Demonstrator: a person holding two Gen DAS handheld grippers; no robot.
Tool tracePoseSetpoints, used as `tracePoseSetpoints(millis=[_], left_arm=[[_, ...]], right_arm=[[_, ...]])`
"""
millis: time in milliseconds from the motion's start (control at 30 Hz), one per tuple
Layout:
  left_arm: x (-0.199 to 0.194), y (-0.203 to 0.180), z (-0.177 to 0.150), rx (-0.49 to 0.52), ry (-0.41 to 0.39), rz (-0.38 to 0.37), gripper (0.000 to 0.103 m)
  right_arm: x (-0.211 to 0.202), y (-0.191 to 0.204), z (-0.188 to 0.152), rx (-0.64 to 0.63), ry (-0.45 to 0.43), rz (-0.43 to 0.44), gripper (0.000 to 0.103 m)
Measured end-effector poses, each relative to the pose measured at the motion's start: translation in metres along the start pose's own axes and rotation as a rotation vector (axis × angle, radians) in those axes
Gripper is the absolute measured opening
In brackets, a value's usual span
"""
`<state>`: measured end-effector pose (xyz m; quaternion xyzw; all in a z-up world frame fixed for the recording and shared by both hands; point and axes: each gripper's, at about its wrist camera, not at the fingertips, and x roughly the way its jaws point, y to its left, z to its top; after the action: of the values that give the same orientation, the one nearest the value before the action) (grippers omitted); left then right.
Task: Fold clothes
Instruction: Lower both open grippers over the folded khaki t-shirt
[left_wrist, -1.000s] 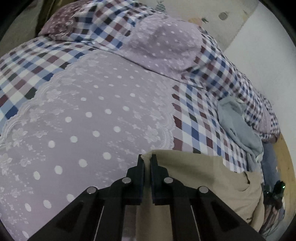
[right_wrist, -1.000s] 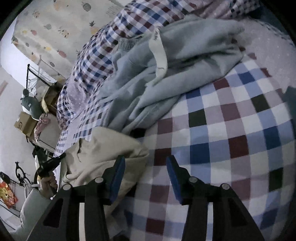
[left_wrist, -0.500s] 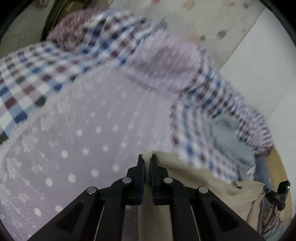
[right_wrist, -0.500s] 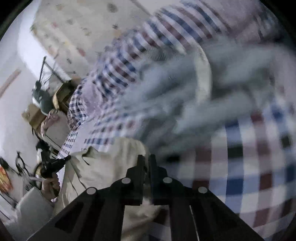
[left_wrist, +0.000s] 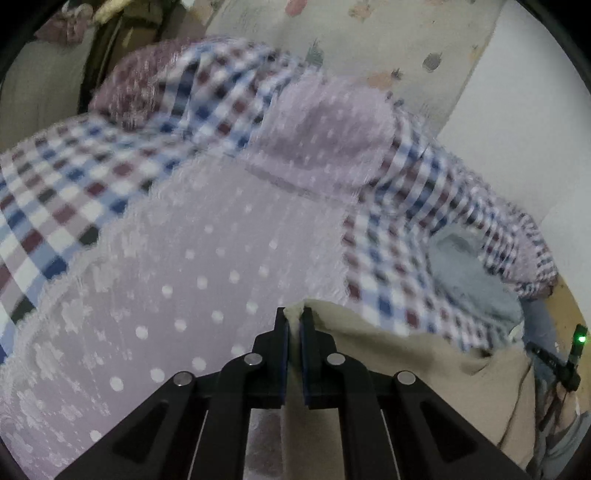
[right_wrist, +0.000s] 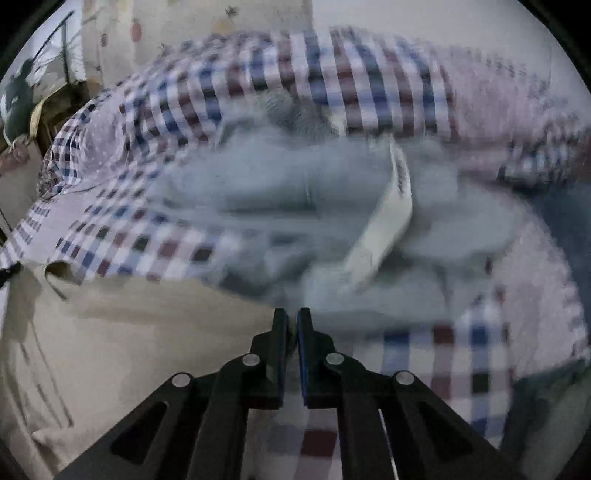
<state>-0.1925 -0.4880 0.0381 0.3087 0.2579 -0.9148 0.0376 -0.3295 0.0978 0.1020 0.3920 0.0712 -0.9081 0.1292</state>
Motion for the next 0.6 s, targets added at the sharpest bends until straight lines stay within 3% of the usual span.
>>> tracePoseSetpoints(millis=[67,133,267,333,467,533,600], left_arm=[[-0.002,-0.003,0.001,0.008,-0.017,-0.003,0.004],[0.007,0.001,-0.002,0.010,0.026,0.029,0.005],[0.021,0.017,-0.011,-0.002,0.160,0.077,0.009],[0.011,0.024,-0.013,-0.006,0.181,0.067,0.016],[-0.029,0.008,-0.013,0.065,0.150,-0.021,0.039],[-0.043,-0.013,-0.019,0.134,0.185,-0.121,0.051],[-0.044,-0.035,-0.029,0.212,0.254,-0.164,0.053]], right_arm=[[-0.024,0.002,0.014,0.012,-0.119,-0.031,0.000],[-0.038,-0.003,0.025,0.039,-0.177,-0.034,0.000],[-0.034,-0.008,0.016,0.020,-0.088,-0.024,0.001],[-0.050,-0.016,-0.004,0.041,-0.081,0.013,0.001],[-0.084,-0.027,-0.046,0.069,-0.074,0.082,0.007],[-0.103,-0.028,-0.070,0.080,-0.073,0.122,0.018],[-0.118,-0.026,-0.090,0.101,-0.070,0.165,0.028]])
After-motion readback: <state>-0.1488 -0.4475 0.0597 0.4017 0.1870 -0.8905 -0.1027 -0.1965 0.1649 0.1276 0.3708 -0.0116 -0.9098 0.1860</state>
